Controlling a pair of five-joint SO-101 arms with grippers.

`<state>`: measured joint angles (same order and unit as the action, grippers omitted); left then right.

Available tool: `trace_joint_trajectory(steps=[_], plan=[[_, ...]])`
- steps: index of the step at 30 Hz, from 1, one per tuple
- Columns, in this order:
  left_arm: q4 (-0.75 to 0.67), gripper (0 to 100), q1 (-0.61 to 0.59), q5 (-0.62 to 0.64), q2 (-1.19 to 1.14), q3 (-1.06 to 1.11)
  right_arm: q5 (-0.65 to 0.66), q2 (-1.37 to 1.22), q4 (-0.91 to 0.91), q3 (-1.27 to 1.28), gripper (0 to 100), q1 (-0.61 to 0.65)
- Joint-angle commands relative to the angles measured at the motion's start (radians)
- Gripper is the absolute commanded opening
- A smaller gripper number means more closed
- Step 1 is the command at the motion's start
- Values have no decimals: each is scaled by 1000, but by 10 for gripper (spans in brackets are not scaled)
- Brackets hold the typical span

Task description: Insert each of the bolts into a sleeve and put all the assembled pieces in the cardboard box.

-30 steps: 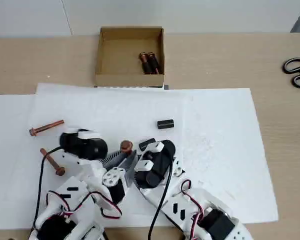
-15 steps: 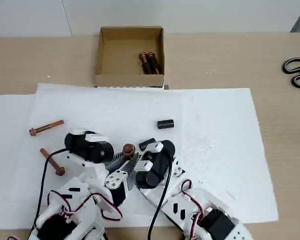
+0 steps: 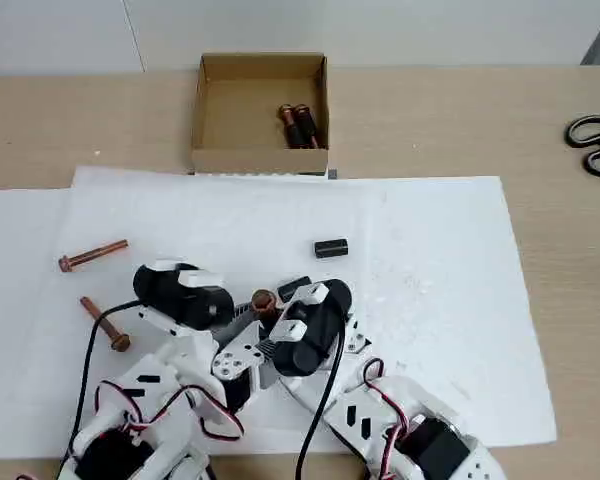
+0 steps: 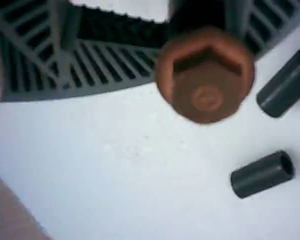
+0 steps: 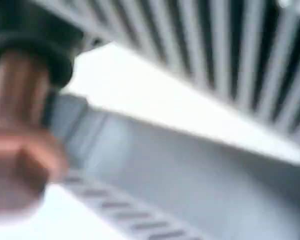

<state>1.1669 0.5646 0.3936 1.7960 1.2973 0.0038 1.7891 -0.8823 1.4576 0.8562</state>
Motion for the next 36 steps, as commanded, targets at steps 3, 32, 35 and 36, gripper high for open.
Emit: trace_joint_trajectory(steps=[3,32,35,36], plan=[[5,199,-91,-97,0,-47,11,12,35,-17,2,4],[-57,6,-689,-181,5,173,-32,1,-53,-5,2,-437],[-166,6,-707,-180,5,312,-60,-5,-90,-58,2,-503],[-195,6,-704,-178,5,349,-60,-21,-97,-81,2,-503]])
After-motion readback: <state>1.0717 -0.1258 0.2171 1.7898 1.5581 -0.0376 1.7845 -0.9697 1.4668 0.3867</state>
